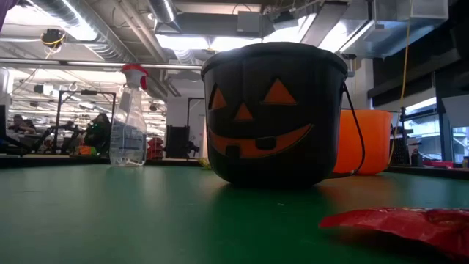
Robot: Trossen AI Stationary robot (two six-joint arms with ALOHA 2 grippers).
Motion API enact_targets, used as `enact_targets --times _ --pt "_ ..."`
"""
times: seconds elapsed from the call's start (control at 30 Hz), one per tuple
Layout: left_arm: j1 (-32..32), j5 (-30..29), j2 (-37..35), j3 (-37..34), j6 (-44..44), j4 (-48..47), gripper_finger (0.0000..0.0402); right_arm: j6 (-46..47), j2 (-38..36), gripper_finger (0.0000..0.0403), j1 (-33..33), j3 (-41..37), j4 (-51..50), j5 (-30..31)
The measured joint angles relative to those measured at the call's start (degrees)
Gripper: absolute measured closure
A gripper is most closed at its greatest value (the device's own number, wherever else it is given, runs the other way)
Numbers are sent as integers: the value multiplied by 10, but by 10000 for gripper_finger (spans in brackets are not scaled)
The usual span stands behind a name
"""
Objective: Sort candy
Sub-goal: Put the red candy into the orange bucket
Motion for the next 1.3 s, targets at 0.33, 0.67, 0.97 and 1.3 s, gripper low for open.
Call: enact_targets --times 0.33,0.67,0.97,1.3 --pt "18 31 0 0 -3 1 223 30 -3 245 0 0 -36 -15" --pt "18 32 0 0 -6 5 223 74 -3 135 0 -21 -26 -5" --pt "18 32 0 0 -7 5 223 123 -5 160 -4 -100 45 -12" --pt "18 27 0 0 -6 5 223 83 -1 253 -4 -49 0 3"
